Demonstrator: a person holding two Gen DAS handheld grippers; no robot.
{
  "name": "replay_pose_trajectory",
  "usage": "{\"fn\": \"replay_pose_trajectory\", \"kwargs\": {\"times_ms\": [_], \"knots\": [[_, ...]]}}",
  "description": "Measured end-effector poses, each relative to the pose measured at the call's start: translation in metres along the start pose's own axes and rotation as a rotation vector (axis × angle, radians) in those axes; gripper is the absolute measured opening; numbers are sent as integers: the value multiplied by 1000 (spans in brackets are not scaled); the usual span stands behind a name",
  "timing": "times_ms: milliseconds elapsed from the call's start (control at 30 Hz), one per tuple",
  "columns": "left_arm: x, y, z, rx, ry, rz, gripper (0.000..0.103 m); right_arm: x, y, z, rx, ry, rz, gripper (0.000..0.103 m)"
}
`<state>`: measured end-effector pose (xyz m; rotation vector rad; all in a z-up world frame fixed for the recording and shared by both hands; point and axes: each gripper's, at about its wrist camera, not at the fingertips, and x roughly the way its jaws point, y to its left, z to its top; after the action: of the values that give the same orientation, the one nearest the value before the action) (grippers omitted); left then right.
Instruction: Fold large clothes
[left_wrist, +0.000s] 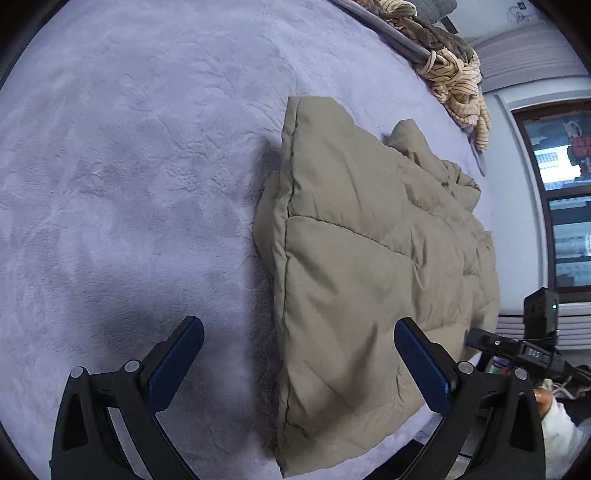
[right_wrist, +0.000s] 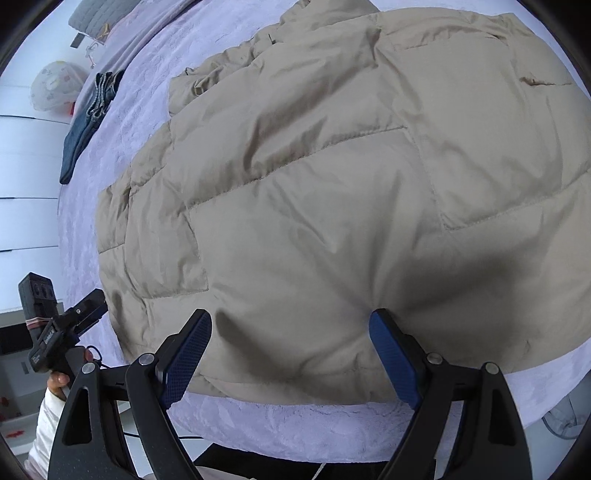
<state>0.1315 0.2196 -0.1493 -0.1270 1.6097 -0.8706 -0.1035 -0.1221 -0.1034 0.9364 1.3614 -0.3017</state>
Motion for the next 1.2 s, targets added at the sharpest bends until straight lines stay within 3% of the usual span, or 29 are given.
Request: {"fn": "replay_pose_trajectory", "kwargs": {"times_ms": [200, 367, 567, 667, 700, 800, 967, 1033, 1100, 1133, 1200], "knots": [[40, -18, 11, 53, 116, -178, 103, 7, 4, 4, 6, 13, -32, 89], [73, -42, 18, 128, 209, -206, 103, 10, 5, 4, 1, 16, -59, 90], [88, -45, 18, 123, 284, -201, 102, 9, 6, 2, 4, 13, -67, 90], [78, -45, 11, 142, 292, -230, 53, 6, 8, 2, 1, 13, -59, 90], [75, -47, 10, 138, 286, -246, 44, 5, 12, 2, 1, 11, -52, 90], [58, -54, 5, 138, 255, -289, 35, -6, 12, 3, 0, -18, -44, 90], [30, -80, -3, 146, 224, -327, 34, -26, 5, 11, 43, -138, -58, 88], [19, -96, -8, 166, 213, -318, 34, -30, -1, 16, 66, -173, -17, 68], [8, -115, -12, 184, 201, -303, 34, -27, -6, 24, 74, -179, -7, 14], [4, -123, -14, 193, 194, -297, 34, -25, -10, 27, 72, -182, 5, 7], [-6, -142, -19, 209, 176, -278, 34, -20, -13, 36, 51, -184, 41, 5]]}}
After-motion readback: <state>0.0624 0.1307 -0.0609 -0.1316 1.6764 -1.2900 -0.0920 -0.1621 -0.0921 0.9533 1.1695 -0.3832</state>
